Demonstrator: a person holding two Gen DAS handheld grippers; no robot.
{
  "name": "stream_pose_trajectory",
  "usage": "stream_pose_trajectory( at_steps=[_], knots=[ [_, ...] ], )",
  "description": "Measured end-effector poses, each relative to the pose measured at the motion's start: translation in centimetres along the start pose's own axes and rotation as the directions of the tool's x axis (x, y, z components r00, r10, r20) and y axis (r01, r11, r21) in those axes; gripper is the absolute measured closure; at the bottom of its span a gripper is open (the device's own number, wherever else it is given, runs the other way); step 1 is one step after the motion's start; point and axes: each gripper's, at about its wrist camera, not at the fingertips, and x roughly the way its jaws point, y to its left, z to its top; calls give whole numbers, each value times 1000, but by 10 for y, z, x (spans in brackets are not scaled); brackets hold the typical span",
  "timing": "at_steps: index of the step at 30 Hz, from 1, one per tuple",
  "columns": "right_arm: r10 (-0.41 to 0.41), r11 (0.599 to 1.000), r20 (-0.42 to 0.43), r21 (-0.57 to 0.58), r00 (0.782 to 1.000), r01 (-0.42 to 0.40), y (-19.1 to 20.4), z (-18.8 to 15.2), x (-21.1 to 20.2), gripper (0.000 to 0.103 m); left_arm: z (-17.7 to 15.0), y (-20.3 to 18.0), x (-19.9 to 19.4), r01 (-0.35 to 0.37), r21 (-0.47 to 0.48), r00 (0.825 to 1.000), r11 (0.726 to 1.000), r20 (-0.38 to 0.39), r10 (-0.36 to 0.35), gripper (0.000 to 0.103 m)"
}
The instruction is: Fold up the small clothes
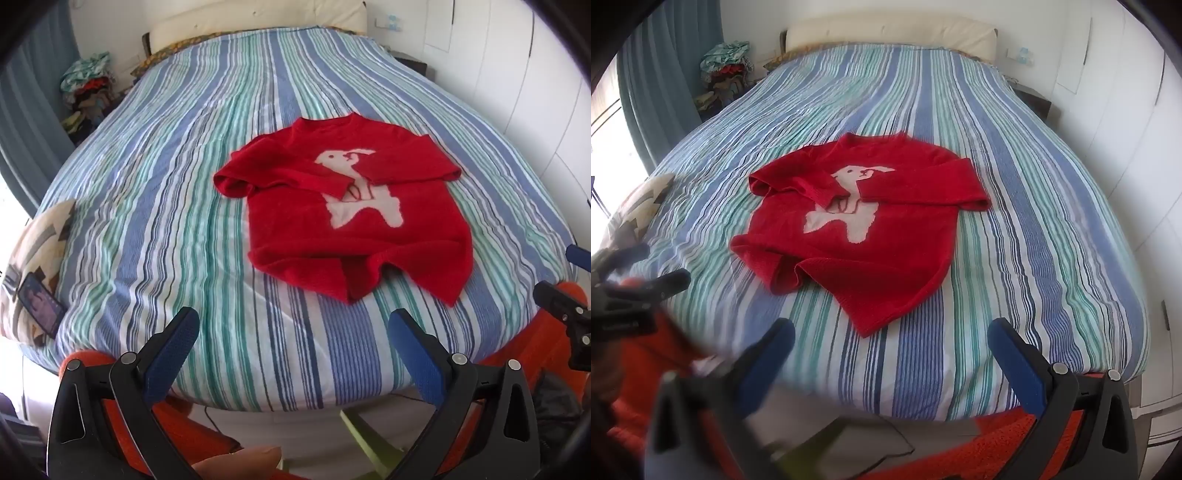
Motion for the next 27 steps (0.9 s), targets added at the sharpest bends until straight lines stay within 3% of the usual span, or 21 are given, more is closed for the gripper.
stream_pose_trajectory(
  at_steps=[4,7,27],
  knots=[
    [-8,1000,-7,-2,1000,8,1,0,1,0,2,15,2,23,-11,1000,1000,-7,-23,1],
    [-8,1000,-10,5,1000,8,3,1,0,0,1,-10,-4,-27,30,1000,999,2,27,1],
    [-22,1000,33,8,999,22,5,4,-6,0,0,-6,-2,-70,16,998,997,5,70,1]
  ],
)
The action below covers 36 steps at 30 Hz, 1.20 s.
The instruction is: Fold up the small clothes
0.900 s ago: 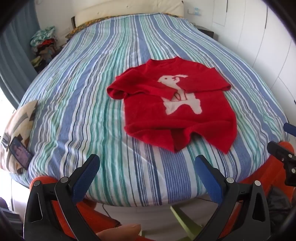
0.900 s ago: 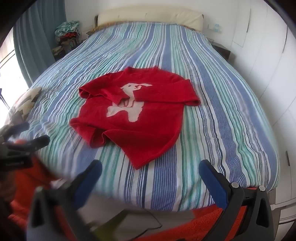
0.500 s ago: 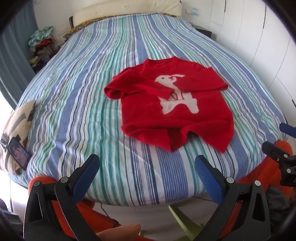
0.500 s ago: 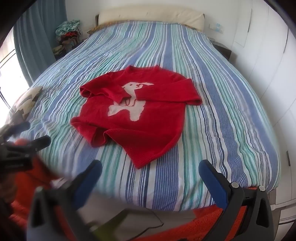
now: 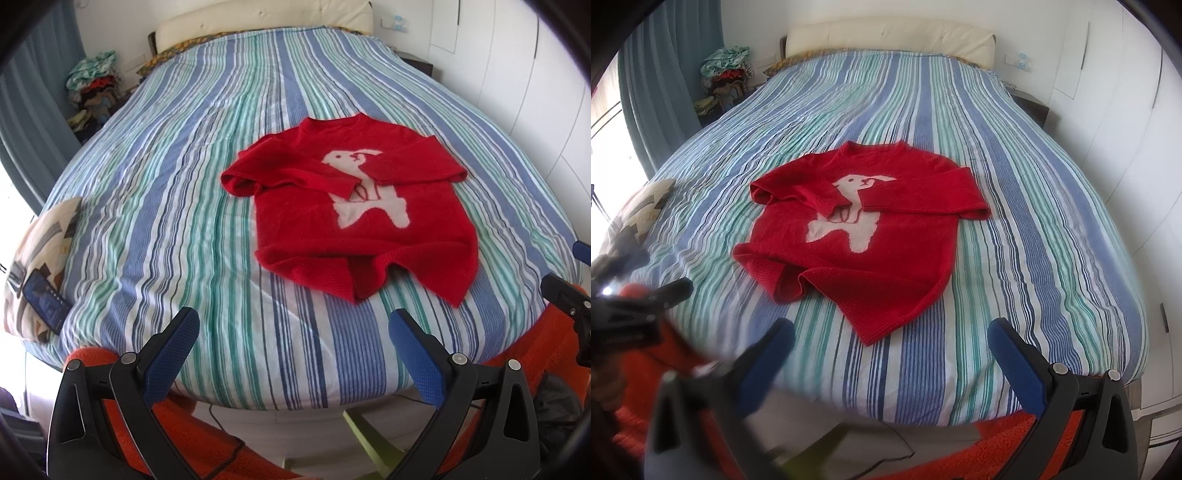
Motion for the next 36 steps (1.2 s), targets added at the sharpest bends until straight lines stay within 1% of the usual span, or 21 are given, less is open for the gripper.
stream_pose_trajectory(
  at_steps=[3,9,16,24,36],
  knots=[
    [0,1000,-6,9,1000,0,-2,1,0,0,0,-1,1,-26,6,1000,1000,3,26,1],
    [-9,999,-17,52,1000,10,-10,0,3,0,-3,1,10,-13,-3,999,1000,-37,13,1],
    [-54,998,-45,25,998,56,-4,0,9,0,-3,1,11,-12,-1,999,1000,-45,12,1],
    [-108,994,-42,8,993,108,-2,1,9,0,-3,0,13,-8,1,999,1000,-49,8,1],
    [-131,991,-39,11,991,131,-3,3,8,0,-4,-3,15,-12,11,999,1000,-50,12,1]
  ],
)
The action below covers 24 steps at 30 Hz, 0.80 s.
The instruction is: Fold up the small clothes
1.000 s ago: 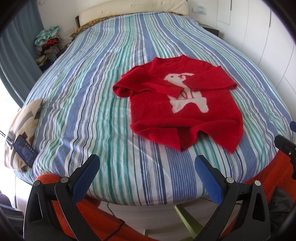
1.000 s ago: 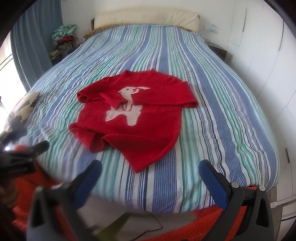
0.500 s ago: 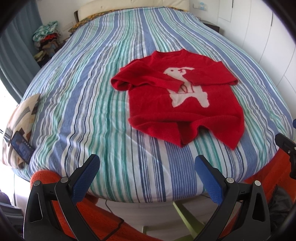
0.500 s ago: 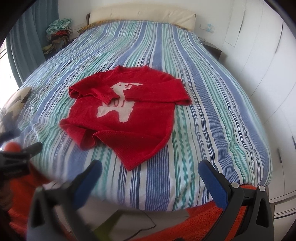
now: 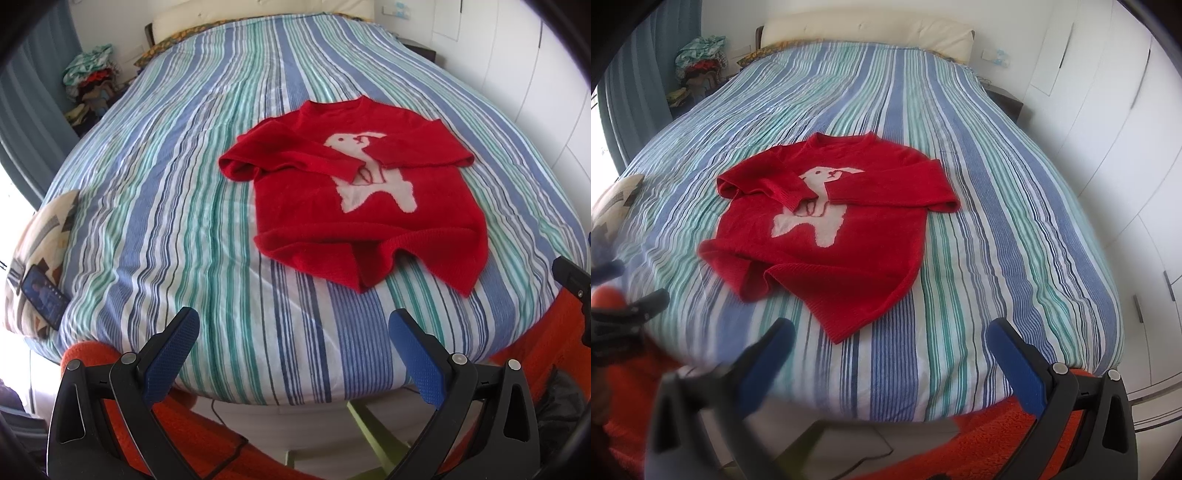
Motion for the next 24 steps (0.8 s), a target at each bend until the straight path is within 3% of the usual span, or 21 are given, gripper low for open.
stream_pose_trajectory(
  at_steps=[13,15,19,22,24],
  knots=[
    [0,1000,2,0,1000,0,3,0,0,0,-2,5,7,2,-19,1000,1000,-12,-2,1],
    [6,1000,3,4,1000,-6,1,0,1,0,-2,7,11,28,-29,999,999,-18,-29,1],
    [33,999,-6,0,999,-33,-3,-1,8,0,1,22,36,144,-120,987,982,-49,-151,1],
    [142,990,-17,16,990,-142,-11,-5,21,0,8,27,66,243,-180,963,953,-72,-259,1],
    [310,948,-33,79,950,-307,-21,-12,43,0,13,25,91,311,-224,936,924,-99,-339,1]
  ],
)
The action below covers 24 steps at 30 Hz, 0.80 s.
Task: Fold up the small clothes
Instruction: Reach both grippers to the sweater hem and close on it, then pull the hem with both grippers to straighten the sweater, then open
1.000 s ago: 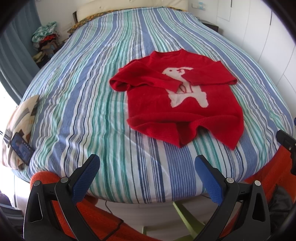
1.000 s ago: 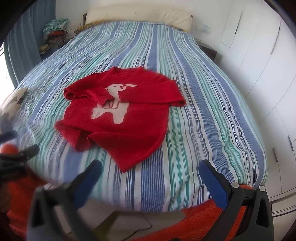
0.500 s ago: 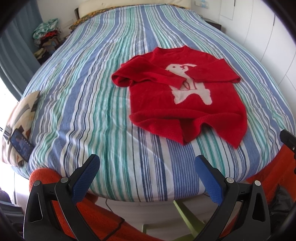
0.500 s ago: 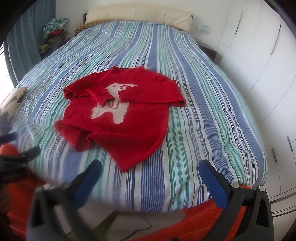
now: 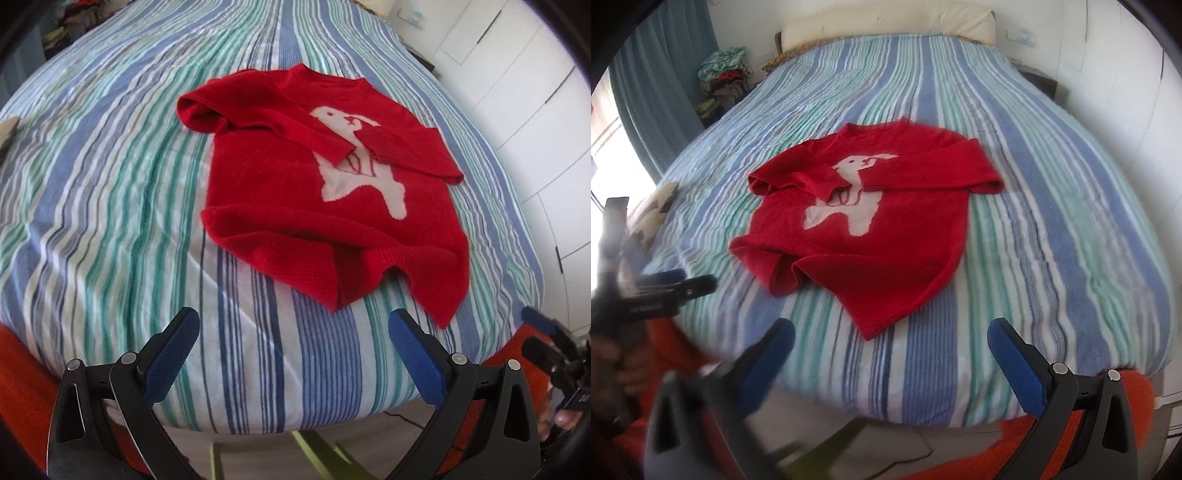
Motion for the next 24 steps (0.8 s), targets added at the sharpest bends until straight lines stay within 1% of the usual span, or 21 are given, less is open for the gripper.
stream_pose_trajectory(
  at_steps=[1,2,3,4,5,6,7,8,9,10,11,12,13,14,17,18,19,20,22,23,24],
  knots=[
    [100,994,-35,48,994,-98,-11,-3,15,0,4,2,13,31,-23,999,999,-25,-32,1],
    [194,977,-75,110,978,-185,-21,-6,34,1,8,5,25,59,-51,997,997,-49,-62,1],
    [264,953,-107,180,959,-243,-31,-9,52,4,12,7,37,90,-82,993,993,-68,-95,2],
    [313,929,-124,246,942,-277,-38,-11,69,6,15,8,47,118,-110,989,987,-78,-127,2],
    [362,903,-127,294,923,-314,-44,-13,83,17,18,8,55,132,-131,986,983,-83,-144,2],
    [409,876,-115,328,905,-354,-48,-14,97,25,20,7,62,128,-144,987,981,-80,-141,4],
    [428,860,-112,357,897,-366,-51,-15,110,29,23,6,67,116,-148,990,982,-66,-127,18],
    [433,851,-114,379,894,-364,-50,-17,122,37,26,6,70,109,-144,992,983,-48,-117,34],
    [452,838,-109,390,885,-380,-50,-19,133,55,27,5,73,98,-135,993,986,-51,-106,80],
    [465,830,-95,393,880,-396,-49,-18,140,68,28,9,74,89,-138,992,986,-72,-100,94],
    [453,832,-86,397,887,-387,-51,-18,143,98,26,14,69,118,-163,989,980,-69,-131,94],
    [446,828,-78,413,891,-378,-54,-18,142,98,22,22,59,151,-178,985,972,-55,-164,95],
    [467,812,-59,424,882,-401,-57,-18,135,98,18,26,46,162,-171,984,972,-51,-173,95],
    [478,807,-46,416,877,-419,-60,-16,123,98,13,31,34,168,-155,982,973,-56,-179,95],
    [469,836,-65,353,881,-419,-67,-13,78,98,-7,42,2,175,-92,977,980,-106,-184,95],
    [460,845,-87,348,884,-405,-71,-15,65,98,-13,44,-1,171,-68,974,983,-136,-179,91],
    [438,862,-116,337,891,-380,-75,-17,56,98,-17,45,-1,162,-48,972,986,-162,-167,80],
    [412,879,-147,323,899,-350,-79,-19,51,98,-21,45,2,140,-31,974,990,-175,-143,74],
    [357,903,-183,319,916,-288,-88,-25,53,98,-26,45,10,83,0,983,997,-167,-81,51],
    [350,904,-199,327,916,-274,-90,-28,60,98,-27,48,15,73,-6,983,997,-167,-73,48],
    [346,904,-218,338,912,-262,-91,-30,70,98,-29,52,16,81,-30,983,996,-164,-85,45]
  ],
)
